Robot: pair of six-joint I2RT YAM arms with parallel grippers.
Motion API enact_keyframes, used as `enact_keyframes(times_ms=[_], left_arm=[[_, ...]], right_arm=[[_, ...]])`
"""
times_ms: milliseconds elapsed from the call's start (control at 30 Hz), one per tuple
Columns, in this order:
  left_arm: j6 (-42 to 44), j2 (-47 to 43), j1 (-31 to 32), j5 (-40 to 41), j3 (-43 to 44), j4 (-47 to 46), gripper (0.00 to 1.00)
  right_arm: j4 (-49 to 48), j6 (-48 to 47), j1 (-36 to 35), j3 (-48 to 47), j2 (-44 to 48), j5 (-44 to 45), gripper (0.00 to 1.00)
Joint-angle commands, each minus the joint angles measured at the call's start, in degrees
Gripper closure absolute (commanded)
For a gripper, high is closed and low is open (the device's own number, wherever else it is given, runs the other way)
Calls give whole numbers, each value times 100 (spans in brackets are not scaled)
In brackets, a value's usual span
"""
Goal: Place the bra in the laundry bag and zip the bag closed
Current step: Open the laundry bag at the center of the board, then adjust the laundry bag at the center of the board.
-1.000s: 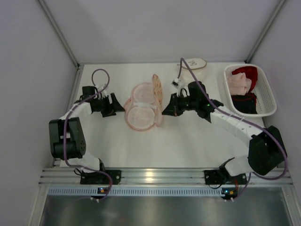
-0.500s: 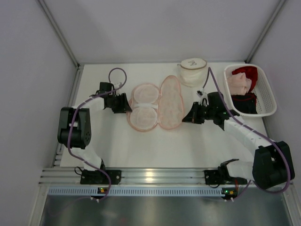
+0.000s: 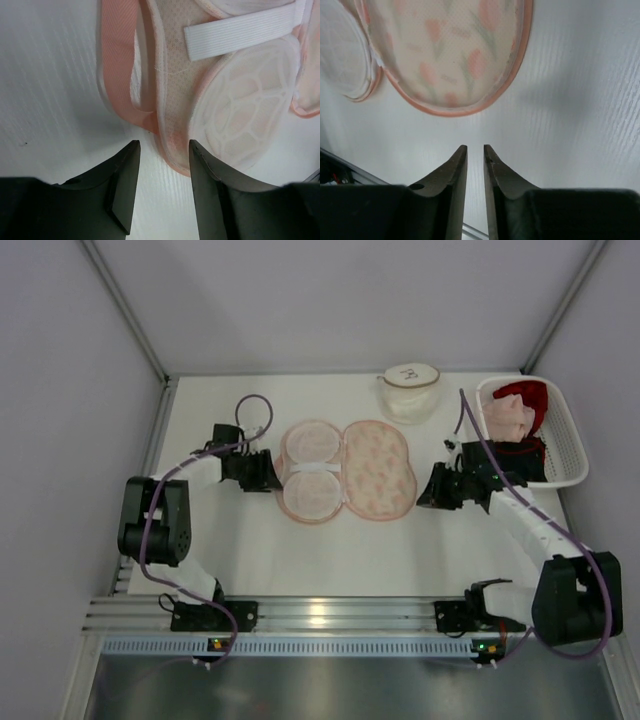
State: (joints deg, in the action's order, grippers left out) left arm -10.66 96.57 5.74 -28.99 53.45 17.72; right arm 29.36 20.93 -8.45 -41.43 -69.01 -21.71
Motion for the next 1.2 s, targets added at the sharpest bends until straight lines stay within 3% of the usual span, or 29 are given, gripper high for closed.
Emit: enact_keyframes(times_ms=[0, 200, 333, 600, 700, 933, 1167], left_arm=[[116, -533, 33, -125, 86, 30, 50], [239, -438, 50, 236, 595, 56, 46], [196, 97, 120, 157, 956, 65, 45], [151, 1012, 331, 131, 1334, 162, 46], [195, 1013, 445, 288, 1282, 180, 44], [204, 1241, 647, -168, 1413, 338, 43], [362, 1557, 1044, -229, 1861, 514, 39]], right_arm=[[-394, -352, 54, -471, 196, -165, 74], [-1204, -1116, -376, -1323, -822, -228, 58], [-1539, -1301, -535, -1700, -1683, -491, 46], [-1820, -1461, -772, -2308, -3081, -334, 45], [-1803, -1180, -764, -2134, -3258, 53, 45], [-1557, -1301, -448, -1588, -2934, 650, 45], [-1504, -1643, -34, -1236, -2442, -49, 41]])
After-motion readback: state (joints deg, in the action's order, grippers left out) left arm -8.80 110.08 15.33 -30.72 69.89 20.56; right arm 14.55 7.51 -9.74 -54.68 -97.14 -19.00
